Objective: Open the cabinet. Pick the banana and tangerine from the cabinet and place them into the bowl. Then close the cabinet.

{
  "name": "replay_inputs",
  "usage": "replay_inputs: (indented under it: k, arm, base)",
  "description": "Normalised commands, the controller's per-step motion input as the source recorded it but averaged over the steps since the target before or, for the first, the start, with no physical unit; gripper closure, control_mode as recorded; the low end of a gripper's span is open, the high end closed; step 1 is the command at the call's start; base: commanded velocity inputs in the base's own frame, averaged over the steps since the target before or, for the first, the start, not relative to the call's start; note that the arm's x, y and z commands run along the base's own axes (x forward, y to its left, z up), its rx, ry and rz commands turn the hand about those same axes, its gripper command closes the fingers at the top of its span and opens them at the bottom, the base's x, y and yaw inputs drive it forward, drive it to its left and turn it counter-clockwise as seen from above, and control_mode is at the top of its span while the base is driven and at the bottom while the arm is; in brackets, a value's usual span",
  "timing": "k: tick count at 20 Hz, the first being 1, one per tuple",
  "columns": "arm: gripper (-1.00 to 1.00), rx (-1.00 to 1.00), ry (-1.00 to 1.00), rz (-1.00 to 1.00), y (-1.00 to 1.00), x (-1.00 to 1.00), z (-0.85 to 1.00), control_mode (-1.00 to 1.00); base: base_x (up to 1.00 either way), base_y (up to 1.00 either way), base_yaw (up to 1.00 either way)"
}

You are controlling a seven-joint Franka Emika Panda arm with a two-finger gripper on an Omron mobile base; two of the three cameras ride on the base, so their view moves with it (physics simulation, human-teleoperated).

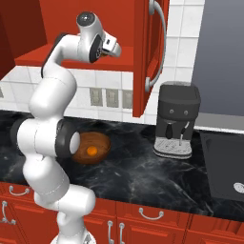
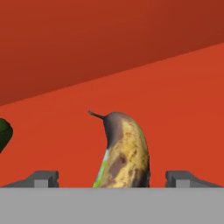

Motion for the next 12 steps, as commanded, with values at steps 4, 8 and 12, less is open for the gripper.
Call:
replay_inputs:
  k: [4,8,12]
  arm:
    - [1.0,0.0,0.0,0.0,0.01,0.13,-0.08,-1.0]
    - [1.0,0.0,0.04,0.0,0.0,0.0,-0.01,-1.0]
    - [1.0,0.0,0.0,0.0,0.0,-0.23,0.0,-1.0]
  base:
    - [0.0,0.0,0.0]
    - [0.0,0.0,0.0]
    - [0.0,0.0,0.0]
